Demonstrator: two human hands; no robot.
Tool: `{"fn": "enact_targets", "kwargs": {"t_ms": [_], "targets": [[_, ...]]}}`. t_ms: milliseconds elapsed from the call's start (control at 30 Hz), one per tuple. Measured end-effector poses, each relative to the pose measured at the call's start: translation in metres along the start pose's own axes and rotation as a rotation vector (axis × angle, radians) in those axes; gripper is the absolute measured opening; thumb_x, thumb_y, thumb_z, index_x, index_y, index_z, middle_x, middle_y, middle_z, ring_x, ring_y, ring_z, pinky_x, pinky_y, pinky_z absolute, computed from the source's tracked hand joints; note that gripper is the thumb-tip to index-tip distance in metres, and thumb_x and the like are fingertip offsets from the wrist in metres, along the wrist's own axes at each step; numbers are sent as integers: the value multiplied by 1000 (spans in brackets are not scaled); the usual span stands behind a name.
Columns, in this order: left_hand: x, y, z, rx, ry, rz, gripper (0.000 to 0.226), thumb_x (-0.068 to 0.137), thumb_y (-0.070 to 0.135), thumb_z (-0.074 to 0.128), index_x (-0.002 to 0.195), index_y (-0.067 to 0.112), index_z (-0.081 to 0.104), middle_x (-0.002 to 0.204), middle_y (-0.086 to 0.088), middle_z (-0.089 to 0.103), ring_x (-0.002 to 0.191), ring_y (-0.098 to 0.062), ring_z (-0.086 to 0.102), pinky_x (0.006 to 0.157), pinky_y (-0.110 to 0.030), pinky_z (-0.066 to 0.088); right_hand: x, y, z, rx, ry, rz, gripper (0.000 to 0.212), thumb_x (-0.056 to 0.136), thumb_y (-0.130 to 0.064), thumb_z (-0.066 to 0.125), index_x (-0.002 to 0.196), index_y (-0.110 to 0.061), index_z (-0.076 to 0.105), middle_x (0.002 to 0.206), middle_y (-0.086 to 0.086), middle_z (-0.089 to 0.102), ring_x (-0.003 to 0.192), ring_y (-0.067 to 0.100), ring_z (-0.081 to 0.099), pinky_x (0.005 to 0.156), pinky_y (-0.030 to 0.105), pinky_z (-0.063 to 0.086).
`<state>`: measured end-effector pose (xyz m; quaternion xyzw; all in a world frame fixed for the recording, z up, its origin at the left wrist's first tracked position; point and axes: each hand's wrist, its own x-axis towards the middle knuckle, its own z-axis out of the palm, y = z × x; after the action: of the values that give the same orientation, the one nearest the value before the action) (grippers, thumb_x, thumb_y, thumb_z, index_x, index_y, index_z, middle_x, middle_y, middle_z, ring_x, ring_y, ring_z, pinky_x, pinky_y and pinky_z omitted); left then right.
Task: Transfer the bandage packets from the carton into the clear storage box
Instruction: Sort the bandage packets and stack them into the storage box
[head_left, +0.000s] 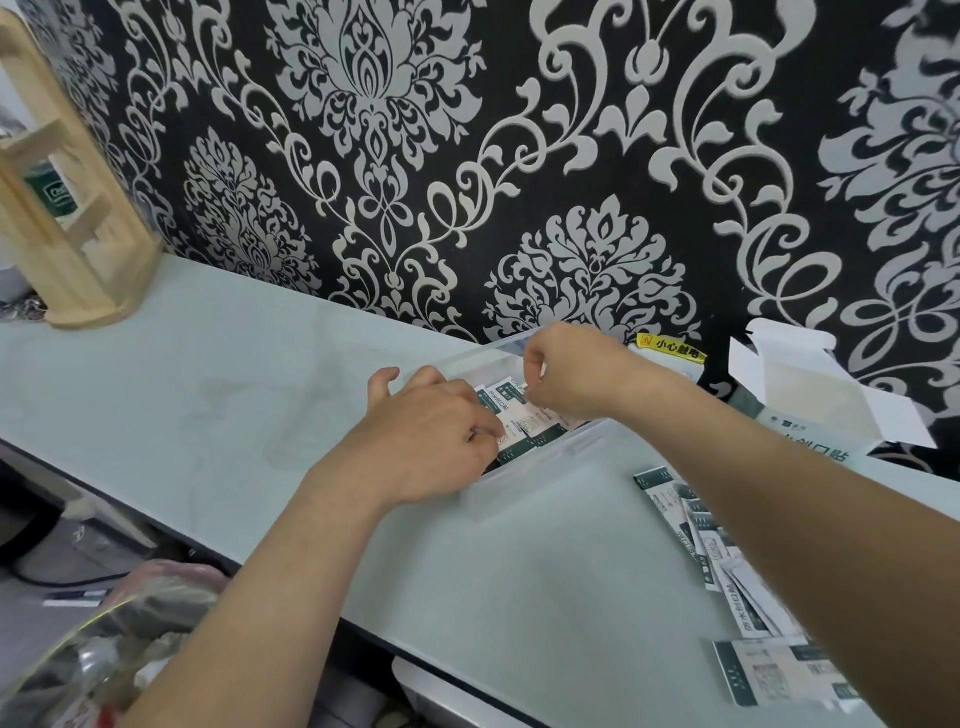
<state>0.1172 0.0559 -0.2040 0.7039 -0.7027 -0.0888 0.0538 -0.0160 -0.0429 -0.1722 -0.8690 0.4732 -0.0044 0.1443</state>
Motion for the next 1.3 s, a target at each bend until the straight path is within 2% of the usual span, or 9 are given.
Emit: {"fn": "enact_targets", "kwargs": {"t_ms": [167, 333, 433, 567, 667, 800, 1100, 1200, 1300], "targets": [[-1, 9, -5, -15, 296, 67, 30, 91, 38, 41, 104, 36, 68, 113, 21, 59, 115, -7, 42, 108, -43, 12, -49, 10, -34, 177, 171, -80, 12, 91, -15, 54, 86, -19, 64, 83, -6, 64, 81, 12, 61, 70, 25, 48], [-5, 53, -5, -193, 646, 371, 30, 86, 36, 51, 67, 18, 65, 68, 12, 54, 71, -13, 46, 67, -30, 42, -111, 48, -47, 247, 180, -18, 11, 86, -16, 61, 78, -23, 64, 71, -9, 65, 69, 8, 60, 62, 21, 46], [-8, 101, 14, -158, 376, 481, 30, 88, 41, 52, 73, 19, 67, 71, 8, 58, 73, -17, 54, 68, -36, 49, -146, 83, -40, 203, 137, 69, 12, 85, -17, 64, 77, -25, 63, 73, -9, 65, 65, 4, 58, 61, 16, 45], [-11, 153, 54, -43, 61, 594, 26, 90, 45, 51, 101, 28, 68, 111, 8, 63, 109, -15, 51, 88, -39, 48, -182, 130, -22, 161, 9, 225, 16, 83, -26, 71, 96, -29, 62, 97, -6, 65, 83, 12, 61, 74, 22, 49], [-20, 184, 80, 59, -79, 663, 51, 93, 58, 39, 137, 34, 44, 153, 1, 31, 139, -20, 26, 111, -42, 32, -205, 164, -3, 21, -124, 376, 65, 78, -45, 75, 134, -31, 43, 128, -1, 53, 112, 19, 52, 93, 30, 42], [-27, 199, 95, 172, -248, 656, 62, 93, 66, 28, 148, 49, 5, 162, 4, -13, 148, -16, -13, 120, -46, -2, -223, 194, 21, -39, -205, 443, 104, 68, -57, 78, 149, -36, 17, 148, 3, 35, 133, 28, 35, 107, 43, 36], [-2, 156, 68, 253, -273, 416, 63, 91, 68, 23, 149, 44, 14, 162, 5, 7, 148, -12, 1, 120, -34, 7, -211, 182, 36, 171, 99, 241, 46, 82, -17, 64, 126, -30, 56, 101, -7, 54, 93, 13, 52, 81, 26, 47], [0, 164, 62, 177, -103, 430, 68, 85, 70, 23, 134, 29, 47, 146, 7, 39, 139, -12, 25, 112, -29, 24, -209, 180, 32, 160, 206, 249, 40, 84, -25, 66, 123, -28, 58, 100, -7, 54, 91, 12, 51, 77, 25, 42], [1, 190, 62, 34, 49, 476, 43, 95, 53, 41, 126, 27, 53, 136, 11, 50, 128, -10, 39, 102, -30, 37, -219, 189, 19, 89, 199, 380, 54, 80, -44, 72, 128, -26, 54, 117, 0, 56, 104, 17, 53, 83, 28, 41]]}}
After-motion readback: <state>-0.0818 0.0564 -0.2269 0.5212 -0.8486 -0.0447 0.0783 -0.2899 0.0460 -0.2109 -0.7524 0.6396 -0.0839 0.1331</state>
